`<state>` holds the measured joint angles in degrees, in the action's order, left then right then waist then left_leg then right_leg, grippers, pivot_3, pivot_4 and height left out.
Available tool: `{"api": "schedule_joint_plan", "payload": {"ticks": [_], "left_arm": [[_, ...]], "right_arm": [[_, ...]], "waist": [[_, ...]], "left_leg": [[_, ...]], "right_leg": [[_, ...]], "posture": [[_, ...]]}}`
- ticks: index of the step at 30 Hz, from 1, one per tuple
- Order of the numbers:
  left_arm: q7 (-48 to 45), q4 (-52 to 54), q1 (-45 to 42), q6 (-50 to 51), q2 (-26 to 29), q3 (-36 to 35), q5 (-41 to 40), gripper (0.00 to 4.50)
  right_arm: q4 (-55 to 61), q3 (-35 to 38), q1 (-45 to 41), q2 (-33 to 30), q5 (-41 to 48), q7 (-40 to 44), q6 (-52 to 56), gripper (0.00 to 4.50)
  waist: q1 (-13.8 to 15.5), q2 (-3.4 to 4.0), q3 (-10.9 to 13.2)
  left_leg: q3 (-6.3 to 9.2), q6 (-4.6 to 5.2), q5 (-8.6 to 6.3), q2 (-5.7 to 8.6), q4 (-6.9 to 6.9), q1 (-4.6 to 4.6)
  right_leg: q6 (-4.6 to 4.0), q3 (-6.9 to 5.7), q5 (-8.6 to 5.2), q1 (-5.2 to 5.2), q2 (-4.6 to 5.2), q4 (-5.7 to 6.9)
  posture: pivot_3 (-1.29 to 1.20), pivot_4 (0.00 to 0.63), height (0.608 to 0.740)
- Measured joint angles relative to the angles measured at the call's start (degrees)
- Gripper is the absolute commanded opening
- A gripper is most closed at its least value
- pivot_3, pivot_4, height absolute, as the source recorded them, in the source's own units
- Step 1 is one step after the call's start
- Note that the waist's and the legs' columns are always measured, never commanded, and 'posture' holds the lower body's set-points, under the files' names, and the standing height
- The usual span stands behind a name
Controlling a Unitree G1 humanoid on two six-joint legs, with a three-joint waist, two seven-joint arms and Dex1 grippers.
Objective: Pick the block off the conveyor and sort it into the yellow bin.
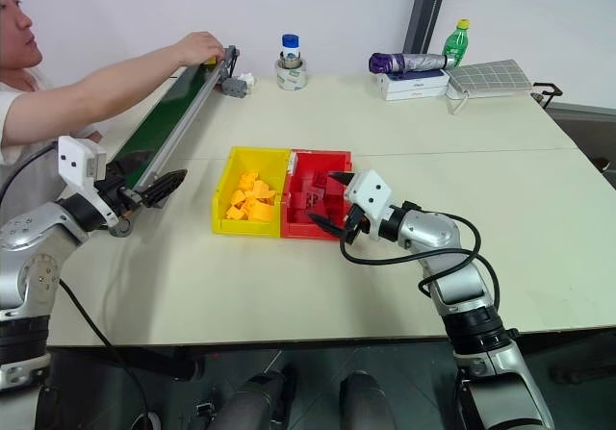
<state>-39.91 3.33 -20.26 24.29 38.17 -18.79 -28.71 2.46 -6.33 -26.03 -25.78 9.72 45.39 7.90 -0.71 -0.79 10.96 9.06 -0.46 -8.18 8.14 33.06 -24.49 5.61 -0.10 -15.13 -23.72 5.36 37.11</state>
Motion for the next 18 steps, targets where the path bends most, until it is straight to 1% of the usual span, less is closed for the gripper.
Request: {"api": "schedule_joint_plan", "payload": {"ticks": [9,18], "left_arm": [[0.2,0.2,0.2,-0.4,-0.2,0.0,-0.1,4.43],[0.0,1.0,2.0,-3.5,-0.4,-0.1,0.0,4.43]], "right_arm": [[-0.2,-0.1,0.0,0.1,0.0,0.0,-0.2,4.50],[-0.6,-0.2,-0.7,0.5,0.0,0.2,-0.8,4.50]], "waist": [[0.0,0.00,0.0],[0.0,0.00,0.0]], "left_leg": [[0.00,0.00,0.00,0.00,0.00,0.00],[0.00,0.00,0.00,0.00,0.00,0.00]], "right_leg": [[0.00,0.00,0.00,0.00,0.00,0.00],[0.00,0.00,0.00,0.00,0.00,0.00]], "posture": [[0.00,0.150,0.740],[0.00,0.150,0.740]]}}
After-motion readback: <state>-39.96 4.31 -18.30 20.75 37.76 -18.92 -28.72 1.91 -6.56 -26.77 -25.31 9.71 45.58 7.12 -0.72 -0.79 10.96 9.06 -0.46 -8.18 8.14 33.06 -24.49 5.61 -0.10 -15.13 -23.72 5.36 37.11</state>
